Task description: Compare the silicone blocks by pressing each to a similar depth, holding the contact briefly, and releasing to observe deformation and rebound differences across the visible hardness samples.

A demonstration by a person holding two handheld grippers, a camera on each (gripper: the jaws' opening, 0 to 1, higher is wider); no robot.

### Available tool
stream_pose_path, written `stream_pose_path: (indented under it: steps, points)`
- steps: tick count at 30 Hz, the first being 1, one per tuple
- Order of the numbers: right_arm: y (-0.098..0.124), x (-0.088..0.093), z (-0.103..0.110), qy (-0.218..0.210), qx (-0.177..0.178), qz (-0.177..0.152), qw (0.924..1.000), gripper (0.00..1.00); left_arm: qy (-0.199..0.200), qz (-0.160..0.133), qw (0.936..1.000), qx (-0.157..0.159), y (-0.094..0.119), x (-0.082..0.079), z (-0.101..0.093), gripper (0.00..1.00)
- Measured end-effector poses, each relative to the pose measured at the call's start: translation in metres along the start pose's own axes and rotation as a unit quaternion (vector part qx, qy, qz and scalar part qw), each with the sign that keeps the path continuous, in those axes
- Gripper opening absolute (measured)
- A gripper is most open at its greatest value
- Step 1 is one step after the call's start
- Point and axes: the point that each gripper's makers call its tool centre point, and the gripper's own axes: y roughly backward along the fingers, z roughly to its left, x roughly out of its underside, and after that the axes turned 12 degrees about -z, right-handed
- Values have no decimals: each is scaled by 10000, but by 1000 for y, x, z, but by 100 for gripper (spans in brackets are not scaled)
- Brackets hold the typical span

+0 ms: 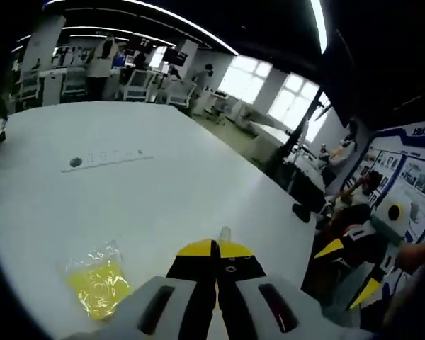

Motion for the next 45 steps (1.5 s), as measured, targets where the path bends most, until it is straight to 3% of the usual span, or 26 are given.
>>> stream_pose_path:
  steps: [13, 21, 31, 45]
  points:
    - [-24, -34, 14, 860, -537, 234, 9946, 55, -378, -437, 9982, 172, 62, -46, -9, 0]
    - [-33, -41, 22, 1117, -711, 349, 9906, 55, -531, -641, 9962, 238, 89, -65, -10, 0]
    - [-45, -47, 22, 1372, -864, 495, 9855, 56, -624, -714, 9949, 337, 107, -77, -16, 0]
    - [-75, -84, 17, 1869, -1225, 537, 9732, 57, -695, -722, 9937, 510, 115, -88, -24, 0]
